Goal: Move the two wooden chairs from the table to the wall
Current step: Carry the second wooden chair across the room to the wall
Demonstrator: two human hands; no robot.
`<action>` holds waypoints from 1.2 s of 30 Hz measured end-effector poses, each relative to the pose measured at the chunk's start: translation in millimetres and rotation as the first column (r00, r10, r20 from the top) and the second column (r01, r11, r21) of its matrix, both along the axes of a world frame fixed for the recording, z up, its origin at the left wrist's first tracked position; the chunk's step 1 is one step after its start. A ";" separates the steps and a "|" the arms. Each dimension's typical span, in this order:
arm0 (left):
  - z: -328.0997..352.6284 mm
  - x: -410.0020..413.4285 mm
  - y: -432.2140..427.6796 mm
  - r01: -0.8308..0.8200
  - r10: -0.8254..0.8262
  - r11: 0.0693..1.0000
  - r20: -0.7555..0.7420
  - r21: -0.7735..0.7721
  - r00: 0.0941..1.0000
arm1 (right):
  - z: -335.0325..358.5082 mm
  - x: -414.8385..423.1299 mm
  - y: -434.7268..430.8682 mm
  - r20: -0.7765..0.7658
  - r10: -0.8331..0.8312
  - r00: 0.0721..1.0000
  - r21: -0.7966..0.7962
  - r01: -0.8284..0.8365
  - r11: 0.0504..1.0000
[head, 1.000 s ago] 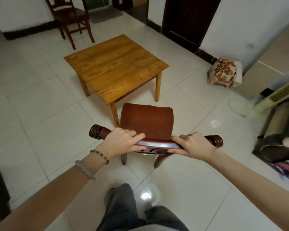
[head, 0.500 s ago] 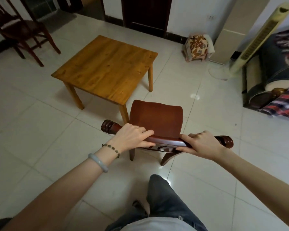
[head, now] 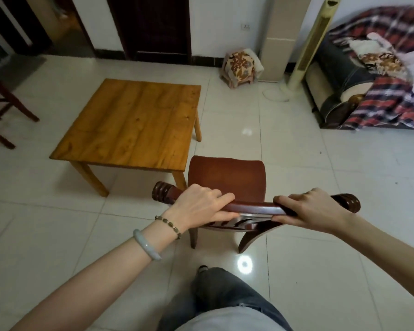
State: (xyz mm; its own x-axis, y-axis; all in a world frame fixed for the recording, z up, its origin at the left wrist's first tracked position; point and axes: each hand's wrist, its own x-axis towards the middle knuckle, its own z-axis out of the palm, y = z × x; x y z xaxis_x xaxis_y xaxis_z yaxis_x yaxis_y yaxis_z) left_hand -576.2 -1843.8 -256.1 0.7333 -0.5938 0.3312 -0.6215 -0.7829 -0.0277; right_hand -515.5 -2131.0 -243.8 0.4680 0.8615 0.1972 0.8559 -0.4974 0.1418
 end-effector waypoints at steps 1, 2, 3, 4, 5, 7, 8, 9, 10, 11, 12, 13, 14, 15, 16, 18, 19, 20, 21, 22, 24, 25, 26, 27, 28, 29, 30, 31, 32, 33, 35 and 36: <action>0.6 -3.3 7.5 0.019 -0.019 1.000 0.021 0.000 1.000 | 1.0 -8.3 7.1 -0.006 -0.013 1.000 -0.002 0.013 1.000; 0.3 -7.5 18.1 0.050 -0.049 0.999 0.032 -0.001 0.998 | 1.5 -19.2 16.3 -0.024 -0.036 0.999 -0.017 0.036 0.999; -0.2 -11.8 34.4 0.100 -0.100 0.995 0.030 -0.007 0.995 | 1.1 -33.3 30.3 -0.014 -0.075 0.997 -0.020 0.074 0.997; -1.0 -16.0 45.1 0.129 -0.129 0.992 0.042 0.000 0.991 | 1.7 -43.1 40.3 -0.011 -0.100 0.995 -0.022 0.100 0.995; -2.1 -19.7 57.9 0.160 -0.160 0.987 0.058 0.010 0.985 | 2.4 -55.8 52.5 -0.016 -0.128 0.992 -0.030 0.127 0.991; -2.6 -24.8 87.1 0.227 -0.227 0.974 0.067 0.017 0.971 | 3.2 -82.0 80.7 -0.014 -0.188 0.982 -0.038 0.187 0.982; -3.4 -28.1 102.1 0.258 -0.258 0.966 0.058 0.012 0.964 | 3.5 -95.9 95.8 -0.022 -0.221 0.975 -0.034 0.220 0.975; -4.2 -31.3 118.6 0.288 -0.288 0.958 0.042 0.005 0.957 | 3.5 -110.2 112.9 -0.024 -0.257 0.966 -0.034 0.256 0.966; -4.7 -35.2 137.5 0.324 -0.324 0.946 0.028 0.001 0.946 | 2.5 -127.0 132.7 -0.018 -0.299 0.954 -0.027 0.298 0.954; -4.6 -38.2 151.9 0.351 -0.351 0.936 0.014 -0.001 0.936 | 2.9 -139.8 148.7 -0.024 -0.330 0.944 -0.024 0.329 0.944; -3.1 -42.6 170.5 0.389 -0.389 0.921 -0.002 -0.007 0.921 | 2.5 -157.0 169.4 -0.033 -0.364 0.931 -0.024 0.363 0.931; -1.9 -47.7 188.2 0.429 -0.429 0.903 -0.020 -0.012 0.903 | 0.9 -173.4 189.5 -0.029 -0.396 0.918 -0.025 0.396 0.918; -1.7 -53.9 206.1 0.469 -0.469 0.883 -0.019 -0.005 0.883 | -1.0 -190.3 209.9 -0.030 -0.429 0.903 -0.030 0.428 0.903; -1.7 -60.2 222.9 0.507 -0.507 0.862 -0.012 -0.006 0.862 | -2.9 -206.7 229.4 -0.028 -0.461 0.887 -0.030 0.460 0.887; -1.6 -67.3 239.3 0.545 -0.545 0.839 -0.010 -0.009 0.839 | -4.7 -223.9 249.1 -0.031 -0.495 0.868 -0.023 0.495 0.869; -2.2 -83.0 269.2 0.604 -0.604 0.797 -0.004 0.000 0.797 | -6.5 -257.6 284.9 -0.048 -0.566 0.823 -0.027 0.566 0.824; -2.1 -89.3 280.8 0.622 -0.622 0.783 0.002 0.007 0.783 | -6.3 -271.5 299.7 -0.045 -0.594 0.803 -0.034 0.593 0.805; -0.9 -95.9 293.9 0.645 -0.645 0.764 0.001 0.007 0.764 | -5.1 -286.4 316.7 -0.036 -0.617 0.786 -0.029 0.616 0.787; -0.1 -100.1 305.5 0.665 -0.665 0.747 0.000 0.000 0.747 | -2.8 -297.6 332.0 -0.036 -0.632 0.774 -0.020 0.632 0.775; 0.7 -105.7 317.3 0.681 -0.681 0.732 -0.004 -0.007 0.732 | -0.5 -309.4 347.5 -0.052 -0.649 0.759 -0.018 0.649 0.761; 1.1 -115.7 339.4 0.707 -0.707 0.707 -0.021 -0.009 0.707 | 1.3 -329.7 376.1 -0.060 -0.678 0.732 -0.014 0.679 0.734; 1.2 -121.6 352.1 0.722 -0.722 0.692 -0.022 -0.007 0.692 | 1.4 -341.0 392.5 -0.060 -0.692 0.719 -0.009 0.693 0.721; 0.4 -127.1 364.5 0.734 -0.734 0.679 -0.014 -0.004 0.679 | 0.1 -351.9 407.9 -0.067 -0.704 0.707 0.003 0.706 0.708; -1.1 -133.4 376.5 0.746 -0.746 0.666 -0.001 -0.007 0.666 | -1.5 -362.9 422.5 -0.077 -0.715 0.695 0.018 0.718 0.696; -1.7 -140.7 389.3 0.760 -0.760 0.650 -0.007 -0.015 0.650 | -3.0 -373.3 438.5 -0.082 -0.724 0.685 0.025 0.728 0.686; -1.7 -149.1 403.7 0.776 -0.776 0.631 -0.030 -0.019 0.630 | -4.1 -384.3 456.8 -0.086 -0.731 0.677 0.021 0.734 0.678; -2.2 -157.0 417.6 0.788 -0.788 0.615 -0.049 -0.023 0.614 | -3.9 -395.1 474.0 -0.088 -0.736 0.671 0.014 0.740 0.673; -4.2 -163.9 431.7 0.795 -0.795 0.606 -0.049 -0.018 0.605 | -4.1 -406.3 491.5 -0.088 -0.748 0.658 0.001 0.751 0.660; -5.5 -170.1 446.9 0.801 -0.801 0.599 -0.037 -0.006 0.598 | -4.8 -417.0 509.1 -0.071 -0.759 0.647 -0.003 0.761 0.649; -6.2 -176.1 463.5 0.810 -0.810 0.586 -0.024 -0.001 0.586 | -5.4 -427.1 528.4 -0.062 -0.765 0.641 0.005 0.766 0.642; -7.7 -185.1 492.6 0.828 -0.828 0.560 -0.037 -0.018 0.559 | -5.5 -443.4 562.1 -0.112 -0.766 0.633 0.015 0.772 0.635; -7.5 -188.6 507.2 0.838 -0.838 0.545 -0.041 -0.022 0.544 | -5.1 -450.5 579.2 -0.135 -0.774 0.619 0.001 0.781 0.625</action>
